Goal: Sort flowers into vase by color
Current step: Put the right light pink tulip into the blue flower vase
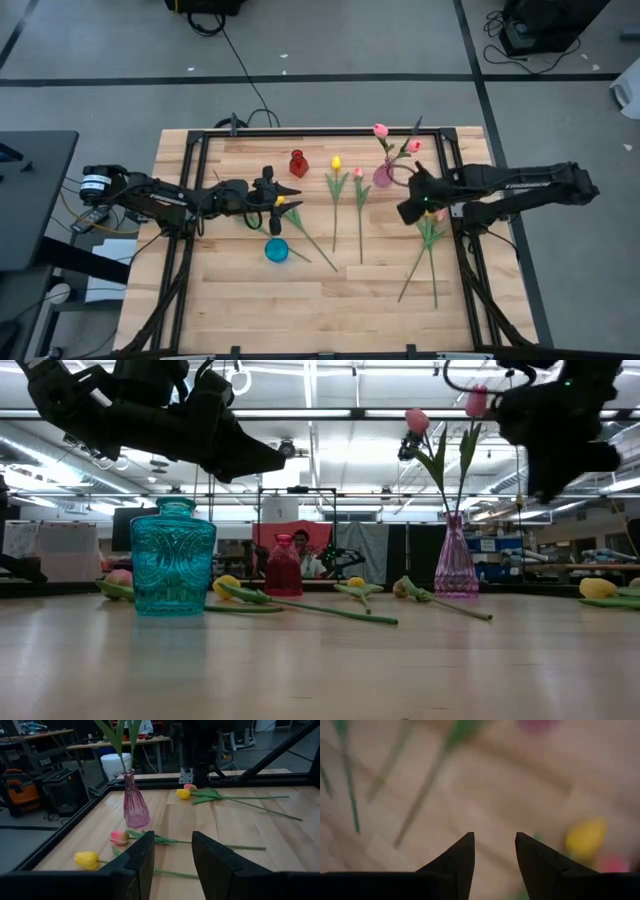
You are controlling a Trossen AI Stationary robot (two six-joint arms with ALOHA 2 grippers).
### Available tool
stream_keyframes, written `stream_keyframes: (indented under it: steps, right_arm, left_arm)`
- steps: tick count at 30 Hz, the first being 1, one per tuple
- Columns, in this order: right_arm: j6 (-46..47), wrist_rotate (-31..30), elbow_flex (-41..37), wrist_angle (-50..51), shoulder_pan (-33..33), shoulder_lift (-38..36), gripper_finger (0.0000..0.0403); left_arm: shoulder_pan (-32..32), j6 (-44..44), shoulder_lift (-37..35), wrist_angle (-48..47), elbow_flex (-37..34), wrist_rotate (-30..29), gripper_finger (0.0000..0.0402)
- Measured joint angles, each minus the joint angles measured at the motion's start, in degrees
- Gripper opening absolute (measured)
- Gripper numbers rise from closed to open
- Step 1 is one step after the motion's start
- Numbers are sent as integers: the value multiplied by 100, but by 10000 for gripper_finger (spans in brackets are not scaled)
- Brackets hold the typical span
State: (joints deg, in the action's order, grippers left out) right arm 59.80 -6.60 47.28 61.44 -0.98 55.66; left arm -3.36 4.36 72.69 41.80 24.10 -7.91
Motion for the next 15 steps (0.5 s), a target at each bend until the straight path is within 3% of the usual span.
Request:
stream_keyframes:
  steps: [6,11,15]
  right_arm:
    - [1289,1128,-311,414,529,658,143]
    - [1919,1356,-530,381,706,1170,135]
    - [2240,1985,-733,40,851,1533,132]
  left_arm:
    - [-2,151,0,134,2,-129,137]
    - [-2,268,0,294,2,-199,137]
    - [-2,471,0,392,2,-212,137]
